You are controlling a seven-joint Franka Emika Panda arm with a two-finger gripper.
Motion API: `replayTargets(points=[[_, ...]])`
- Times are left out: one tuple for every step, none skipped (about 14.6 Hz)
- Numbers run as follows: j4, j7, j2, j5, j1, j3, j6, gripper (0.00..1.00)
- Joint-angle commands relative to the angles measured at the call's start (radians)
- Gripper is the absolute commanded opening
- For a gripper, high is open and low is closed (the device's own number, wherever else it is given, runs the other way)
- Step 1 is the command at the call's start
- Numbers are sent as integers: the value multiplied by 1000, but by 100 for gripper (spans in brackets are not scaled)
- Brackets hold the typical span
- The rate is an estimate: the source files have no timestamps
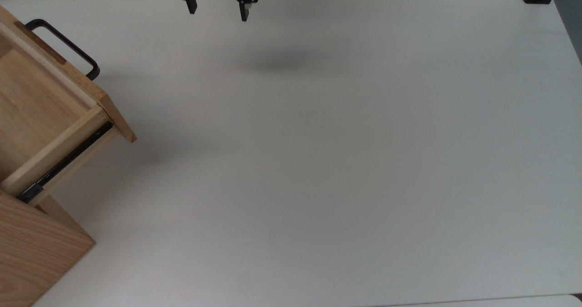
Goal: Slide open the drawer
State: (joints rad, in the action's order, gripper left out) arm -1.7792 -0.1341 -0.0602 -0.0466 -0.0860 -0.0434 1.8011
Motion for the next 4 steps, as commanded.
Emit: replayTargets(points=[[40, 115, 39, 21, -12, -10, -51, 100], [40, 111, 39, 21, -9, -10, -48, 100], [43, 105, 39, 19, -12, -9, -51, 100], [56, 105, 34, 16, -14, -1, -54, 100]])
